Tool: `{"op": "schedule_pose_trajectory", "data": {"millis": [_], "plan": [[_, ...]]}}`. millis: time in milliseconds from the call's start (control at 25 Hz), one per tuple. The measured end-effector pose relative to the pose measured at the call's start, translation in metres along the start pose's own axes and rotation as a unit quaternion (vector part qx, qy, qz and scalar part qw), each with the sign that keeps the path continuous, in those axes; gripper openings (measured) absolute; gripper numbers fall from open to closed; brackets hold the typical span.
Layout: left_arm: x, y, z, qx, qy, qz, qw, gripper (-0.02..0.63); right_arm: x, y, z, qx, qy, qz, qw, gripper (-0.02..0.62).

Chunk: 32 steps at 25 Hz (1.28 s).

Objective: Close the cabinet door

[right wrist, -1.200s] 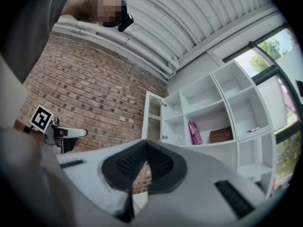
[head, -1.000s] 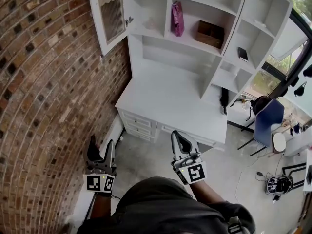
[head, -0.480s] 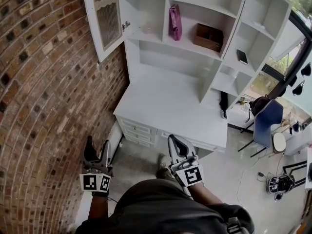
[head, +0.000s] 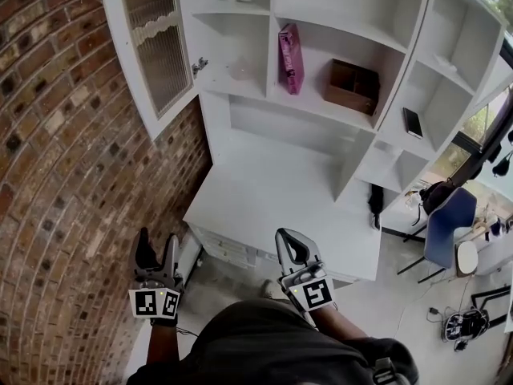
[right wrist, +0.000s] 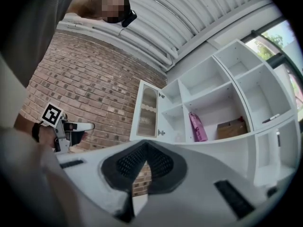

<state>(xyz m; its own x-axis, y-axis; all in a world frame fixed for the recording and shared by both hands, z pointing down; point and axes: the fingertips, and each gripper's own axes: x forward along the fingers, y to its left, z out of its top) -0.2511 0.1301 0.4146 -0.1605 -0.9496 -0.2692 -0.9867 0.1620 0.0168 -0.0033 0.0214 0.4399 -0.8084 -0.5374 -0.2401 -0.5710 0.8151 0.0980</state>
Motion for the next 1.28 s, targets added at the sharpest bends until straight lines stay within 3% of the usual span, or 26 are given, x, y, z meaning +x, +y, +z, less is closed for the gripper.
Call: {"op": "schedule_pose_trajectory", "data": {"millis": [360,680,1280], "plan": [[0.097,0.0,-0.017,0.007,-0.006,0.041,0.9991,0.288,0.059,-0.074,-0.019,-0.002,0.02,0.053,0.998,0.0],[0.142,0.008,-0.016,0.023,-0.008,0.071,0.9972,0.278,0.072,-0.118,-0.039,0.018,0.029,0.063,0.997,0.0],[0.239,0.067,0.051,0.082,-0.063,0.066,0.9925,0.262,0.07,-0.166,-0.043,0.023,0.023,0.012,0.999,0.0]]}}
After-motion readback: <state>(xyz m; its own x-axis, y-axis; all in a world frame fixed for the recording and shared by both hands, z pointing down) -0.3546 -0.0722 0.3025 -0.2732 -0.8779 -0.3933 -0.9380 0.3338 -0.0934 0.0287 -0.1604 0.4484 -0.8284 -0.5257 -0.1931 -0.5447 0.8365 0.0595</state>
